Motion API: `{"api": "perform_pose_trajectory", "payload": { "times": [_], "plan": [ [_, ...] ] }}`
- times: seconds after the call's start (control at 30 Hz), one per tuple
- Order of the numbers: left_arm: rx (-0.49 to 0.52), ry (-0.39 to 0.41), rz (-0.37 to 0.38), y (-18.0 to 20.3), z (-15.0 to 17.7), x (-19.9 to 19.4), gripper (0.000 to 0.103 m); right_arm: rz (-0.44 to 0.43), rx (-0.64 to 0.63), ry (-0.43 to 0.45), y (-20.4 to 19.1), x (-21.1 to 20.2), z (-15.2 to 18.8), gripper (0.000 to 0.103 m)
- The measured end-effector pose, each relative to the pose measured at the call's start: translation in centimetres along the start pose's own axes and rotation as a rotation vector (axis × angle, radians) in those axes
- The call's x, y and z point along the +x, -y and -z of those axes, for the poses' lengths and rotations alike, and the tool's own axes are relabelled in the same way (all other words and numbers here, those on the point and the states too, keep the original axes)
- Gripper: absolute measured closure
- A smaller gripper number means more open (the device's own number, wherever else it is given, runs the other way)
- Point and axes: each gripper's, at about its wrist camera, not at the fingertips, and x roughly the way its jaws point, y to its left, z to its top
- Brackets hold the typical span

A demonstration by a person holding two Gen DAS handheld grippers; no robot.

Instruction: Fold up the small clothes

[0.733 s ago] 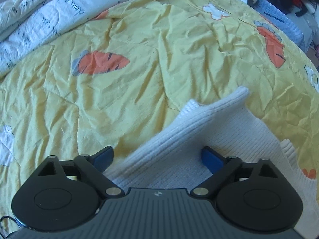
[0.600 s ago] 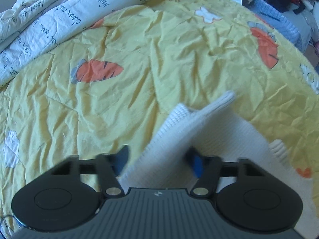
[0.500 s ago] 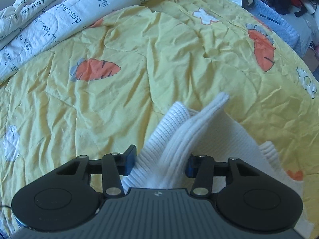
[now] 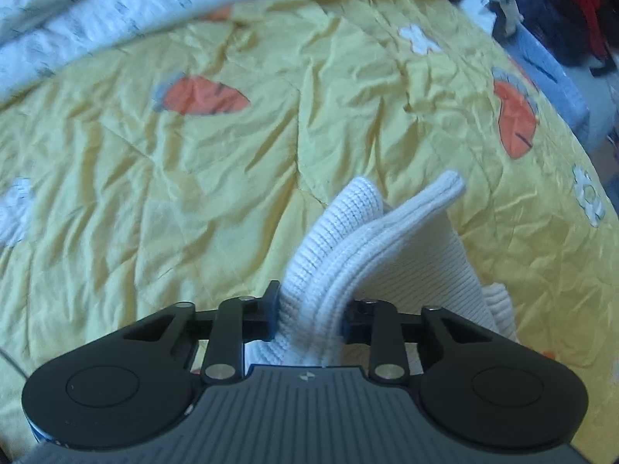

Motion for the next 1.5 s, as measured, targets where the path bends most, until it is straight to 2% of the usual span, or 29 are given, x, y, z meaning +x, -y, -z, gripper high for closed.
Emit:
{"api": "perform_pose_trajectory", "payload": {
  "times": [0.17,0.27,0.43,0.57,0.7,0.87,1.03,1.07,1.1,1.13,1.17,1.27,1.3,1.33,1.37,1.4,1.43,1.47,1.5],
  "plan": [
    [-0.003,0.070,0.040,0.2,-2.1,-2.5,0.076,-0.121,0.075,0.128,4.5,-4.5,4.6,0.079],
    [-0.002,0.144,0.104,1.4,-4.4,-4.6,0.076,-0.175,0.149,0.215,9.0,-8.1,8.3,0.079],
    [0.034,0.218,0.243,6.0,-7.7,-6.9,0.076,-0.181,0.324,0.281,16.8,-11.7,16.1,0.079],
    [0.101,0.228,0.336,11.7,-8.6,-8.2,0.076,-0.159,0.446,0.284,21.4,-11.7,22.5,0.079],
    [0.178,0.220,0.390,16.0,-8.5,-9.2,0.076,-0.145,0.517,0.283,23.4,-10.6,27.4,0.079],
    [0.219,0.240,0.444,18.1,-8.6,-10.7,0.076,-0.169,0.592,0.324,25.5,-10.2,32.6,0.079],
    [0.262,0.180,0.499,20.3,-7.0,-9.2,0.076,-0.200,0.710,0.339,27.1,-7.6,36.3,0.078],
    [0.267,0.205,0.489,20.5,-6.5,-9.2,0.076,-0.213,0.743,0.360,27.3,-7.3,36.9,0.074],
    [0.263,0.219,0.493,20.3,-6.3,-9.2,0.076,-0.217,0.770,0.377,27.3,-7.1,37.4,0.063],
    [0.243,0.219,0.513,19.8,-6.2,-9.0,0.074,-0.209,0.797,0.384,27.5,-6.9,38.0,0.056],
    [0.214,0.216,0.548,19.0,-6.4,-8.8,0.072,-0.209,0.819,0.393,27.6,-6.7,38.5,0.047],
    [0.103,0.187,0.681,14.5,-6.9,-8.5,0.062,-0.241,0.906,0.431,28.5,-7.8,39.9,0.045],
    [0.073,0.183,0.721,13.2,-6.7,-9.0,0.050,-0.213,0.945,0.473,28.8,-8.7,40.3,0.042],
    [0.040,0.197,0.748,11.3,-6.3,-9.3,0.030,-0.165,0.976,0.534,28.9,-10.0,40.8,0.041],
    [0.004,0.243,0.744,9.2,-5.5,-9.8,0.021,-0.131,0.997,0.589,29.0,-11.0,41.2,0.042],
    [-0.023,0.307,0.704,7.4,-4.3,-10.4,0.009,-0.123,1.006,0.631,29.0,-11.7,41.3,0.043],
    [-0.026,0.352,0.667,6.2,-3.4,-10.7,0.008,-0.144,1.004,0.650,29.0,-12.1,41.2,0.043],
    [0.009,0.389,0.618,5.3,-2.2,-10.9,0.008,-0.176,0.986,0.646,28.8,-12.2,40.7,0.043],
    [0.069,0.392,0.564,5.1,-1.3,-10.6,0.008,-0.186,0.955,0.630,28.5,-12.1,39.9,0.043]
  ]
}}
